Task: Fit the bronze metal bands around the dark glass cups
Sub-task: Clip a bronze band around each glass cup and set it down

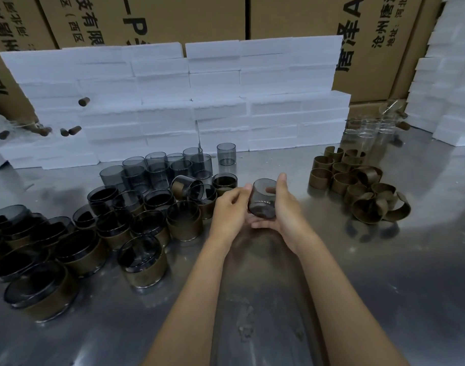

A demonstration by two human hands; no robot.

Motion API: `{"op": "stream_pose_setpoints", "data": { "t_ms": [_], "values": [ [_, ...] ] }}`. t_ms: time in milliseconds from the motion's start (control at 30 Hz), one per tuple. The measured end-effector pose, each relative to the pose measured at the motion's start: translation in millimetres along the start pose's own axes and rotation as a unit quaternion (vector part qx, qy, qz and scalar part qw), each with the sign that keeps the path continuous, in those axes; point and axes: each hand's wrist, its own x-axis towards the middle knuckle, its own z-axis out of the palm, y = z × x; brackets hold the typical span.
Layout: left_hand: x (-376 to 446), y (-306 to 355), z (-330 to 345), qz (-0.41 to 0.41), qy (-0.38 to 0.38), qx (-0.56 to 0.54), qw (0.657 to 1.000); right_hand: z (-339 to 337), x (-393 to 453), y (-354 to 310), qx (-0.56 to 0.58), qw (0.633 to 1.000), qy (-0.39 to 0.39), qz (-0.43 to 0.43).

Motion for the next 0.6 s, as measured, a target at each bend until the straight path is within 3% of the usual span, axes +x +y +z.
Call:
{"op": "stream_pose_setpoints", "data": {
  "t_ms": [100, 367, 500, 600],
  "values": [
    [0.1, 0.6, 2.2, 0.017, 0.029, 0.023, 0.999, -1.2, 4.5, 5.6, -0.113, 0.990, 0.033, -0.074],
    [-5.2, 3.8, 5.2, -0.042, -0.004, -0.044, 0.998, -4.0, 5.5, 11.0, -0.261, 0.935, 0.082, -0.227],
    [-2.5, 3.9, 1.0, -0.086, 0.026, -0.140, 0.986, -3.1, 5.8, 7.4, -0.196, 0.963, 0.080, -0.166],
    [-2.2, 6.4, 1.6, -0.102, -0.030, -0.223, 0.969, -2.9, 2.5, 1.9, -0.127, 0.988, 0.054, -0.073]
  ]
}}
